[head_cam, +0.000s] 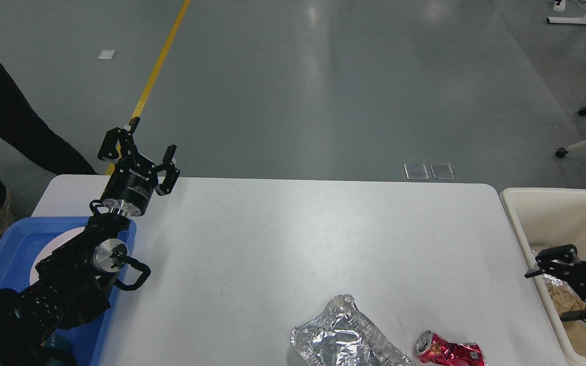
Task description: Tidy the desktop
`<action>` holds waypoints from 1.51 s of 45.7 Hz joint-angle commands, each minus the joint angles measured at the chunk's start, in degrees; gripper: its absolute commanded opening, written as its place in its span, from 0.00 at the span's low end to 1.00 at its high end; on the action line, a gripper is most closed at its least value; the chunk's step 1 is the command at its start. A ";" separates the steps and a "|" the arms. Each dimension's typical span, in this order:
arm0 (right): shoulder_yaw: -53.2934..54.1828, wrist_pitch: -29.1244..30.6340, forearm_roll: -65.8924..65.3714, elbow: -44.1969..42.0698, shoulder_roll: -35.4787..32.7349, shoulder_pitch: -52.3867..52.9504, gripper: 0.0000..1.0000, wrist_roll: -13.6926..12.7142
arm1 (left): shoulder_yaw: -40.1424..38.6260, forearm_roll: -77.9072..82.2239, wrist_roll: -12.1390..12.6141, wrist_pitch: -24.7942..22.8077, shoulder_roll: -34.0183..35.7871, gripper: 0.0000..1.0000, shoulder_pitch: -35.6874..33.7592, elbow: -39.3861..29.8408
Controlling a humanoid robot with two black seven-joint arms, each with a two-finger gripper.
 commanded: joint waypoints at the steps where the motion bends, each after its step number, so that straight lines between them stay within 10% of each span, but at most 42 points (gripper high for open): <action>1: 0.71 -9.41 0.38 -1.00 0.12 0.80 1.00 0.13 | 0.00 -0.04 0.00 -0.08 -0.01 0.97 0.00 0.00; 9: 1.15 -26.30 0.12 -3.72 0.39 -0.86 1.00 0.30 | 0.00 -0.04 0.00 0.01 -0.01 0.97 0.00 0.00; 35: 13.01 -29.21 0.47 -9.17 0.03 -1.21 1.00 0.39 | 0.00 0.05 0.00 0.01 -0.01 0.97 0.00 0.00; 69: 12.84 -48.29 -3.39 -13.75 1.18 -3.50 1.00 0.57 | 0.00 -0.04 0.00 0.01 -0.01 0.97 0.00 0.00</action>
